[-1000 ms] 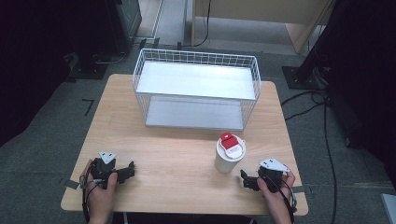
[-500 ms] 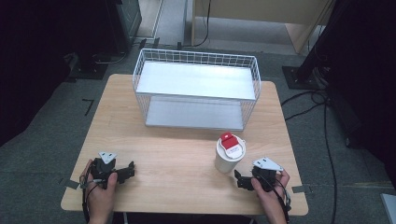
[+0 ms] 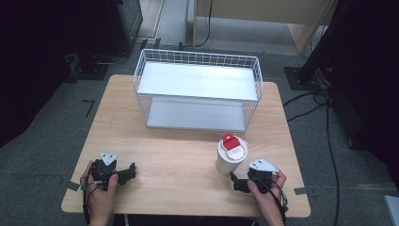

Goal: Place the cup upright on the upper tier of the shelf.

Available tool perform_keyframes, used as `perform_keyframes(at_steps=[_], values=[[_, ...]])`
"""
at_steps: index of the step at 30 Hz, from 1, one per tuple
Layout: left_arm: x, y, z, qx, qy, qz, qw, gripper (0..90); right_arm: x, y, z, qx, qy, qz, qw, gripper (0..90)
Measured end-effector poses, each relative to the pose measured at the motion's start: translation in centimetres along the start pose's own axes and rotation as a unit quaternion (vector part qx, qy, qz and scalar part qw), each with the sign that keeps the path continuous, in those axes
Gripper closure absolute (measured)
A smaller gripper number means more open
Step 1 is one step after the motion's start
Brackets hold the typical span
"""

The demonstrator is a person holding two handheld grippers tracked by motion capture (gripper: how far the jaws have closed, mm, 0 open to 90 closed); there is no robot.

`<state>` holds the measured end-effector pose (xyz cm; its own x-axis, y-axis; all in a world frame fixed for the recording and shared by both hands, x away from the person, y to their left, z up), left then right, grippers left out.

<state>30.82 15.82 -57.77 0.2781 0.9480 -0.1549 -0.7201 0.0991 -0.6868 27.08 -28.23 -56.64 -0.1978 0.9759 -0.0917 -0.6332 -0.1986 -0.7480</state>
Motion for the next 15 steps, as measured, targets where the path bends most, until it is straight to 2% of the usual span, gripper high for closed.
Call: perform_keyframes(at_steps=[2,5,6,11,15], values=[[0.0,0.0,0.0,0.000,0.000,0.000,1.0000,0.0,0.2,0.0,0.0,-0.003,-0.005,0.004,1.0000,0.0],[0.0,0.0,0.0,0.000,0.000,0.000,1.0000,0.0,0.6,-0.2,0.0,-0.004,-0.013,-0.003,0.9999,0.0],[0.0,0.0,0.0,0.000,0.000,0.000,1.0000,0.0,1.1,-0.4,0.0,-0.006,-0.021,-0.004,0.9998,0.0],[0.0,0.0,0.0,0.000,0.000,0.000,1.0000,0.0,2.3,-0.8,-0.2,-0.013,-0.028,0.004,0.9995,0.0],[0.0,0.0,0.0,0.001,0.000,0.000,1.0000,0.0,2.7,-1.2,-0.1,-0.021,-0.032,0.002,0.9993,0.0]])
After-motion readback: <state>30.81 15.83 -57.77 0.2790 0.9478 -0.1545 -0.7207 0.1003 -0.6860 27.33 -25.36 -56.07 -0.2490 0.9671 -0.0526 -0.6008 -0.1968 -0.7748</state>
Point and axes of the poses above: each handheld gripper's, and its own axes: z roughly backward along the jaws, y roughly out of its underside, x roughly to its left, the point moved 8 cm from there along -z, roughly forward along the jaws, and after that the axes turned 13 degrees about y, right-handed, at the moved point
